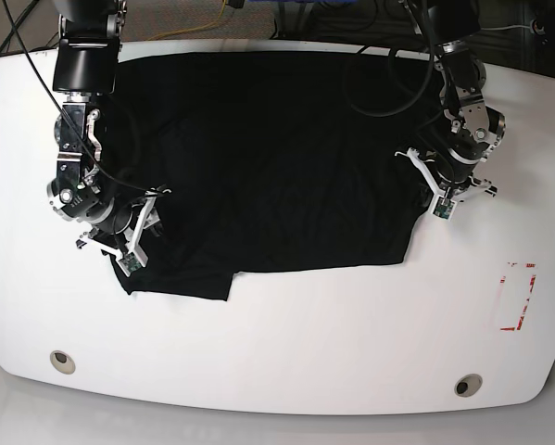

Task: Layout the t-shirt on the table in an organized manner, then fold the t-shirt properly
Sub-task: 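Fold the held shirt edge inward with the left gripper toward the right gripper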

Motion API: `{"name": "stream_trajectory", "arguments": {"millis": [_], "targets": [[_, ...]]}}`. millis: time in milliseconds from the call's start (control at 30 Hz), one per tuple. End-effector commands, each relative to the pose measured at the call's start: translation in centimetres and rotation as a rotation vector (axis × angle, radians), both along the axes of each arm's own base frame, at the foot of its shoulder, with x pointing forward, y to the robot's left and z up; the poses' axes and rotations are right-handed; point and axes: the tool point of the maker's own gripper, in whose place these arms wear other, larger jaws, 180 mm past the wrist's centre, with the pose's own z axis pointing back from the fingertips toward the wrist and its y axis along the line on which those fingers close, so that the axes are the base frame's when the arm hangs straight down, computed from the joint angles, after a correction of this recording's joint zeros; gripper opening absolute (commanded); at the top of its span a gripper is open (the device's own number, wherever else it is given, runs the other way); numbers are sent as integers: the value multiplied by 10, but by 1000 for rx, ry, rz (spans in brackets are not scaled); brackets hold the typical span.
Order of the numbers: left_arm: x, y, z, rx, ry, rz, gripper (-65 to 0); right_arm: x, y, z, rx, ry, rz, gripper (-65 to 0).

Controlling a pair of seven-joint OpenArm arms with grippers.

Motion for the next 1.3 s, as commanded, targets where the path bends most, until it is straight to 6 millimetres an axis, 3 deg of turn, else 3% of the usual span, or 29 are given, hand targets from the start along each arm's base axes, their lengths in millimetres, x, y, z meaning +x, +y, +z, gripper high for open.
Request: {"name": "stream_trajectory", "arguments": {"millis": [0, 400, 533, 833, 967, 1133, 1267], "targets": [[8, -8, 16, -1, -37, -28, -599, 12, -2, 20, 6, -63, 3, -375], [8, -44, 15, -25, -25, -128, -599, 13, 0, 25, 2, -80, 9, -375], [-9, -75, 1, -37, 19, -216, -599, 13, 0, 25, 2, -80, 9, -375], [-31, -110, -9, -45, 57, -321, -599, 13, 0, 25, 2, -80, 9, -375], [-31, -110, -3, -40, 41, -324, -599, 13, 0, 25, 2, -80, 9, -375], [-21, -107, 27, -18, -49, -319, -599, 13, 0, 25, 2, -80, 9, -375], [-12, -85, 47, 10, -104, -263, -601, 13, 0, 25, 2, -80, 9, -375]]}}
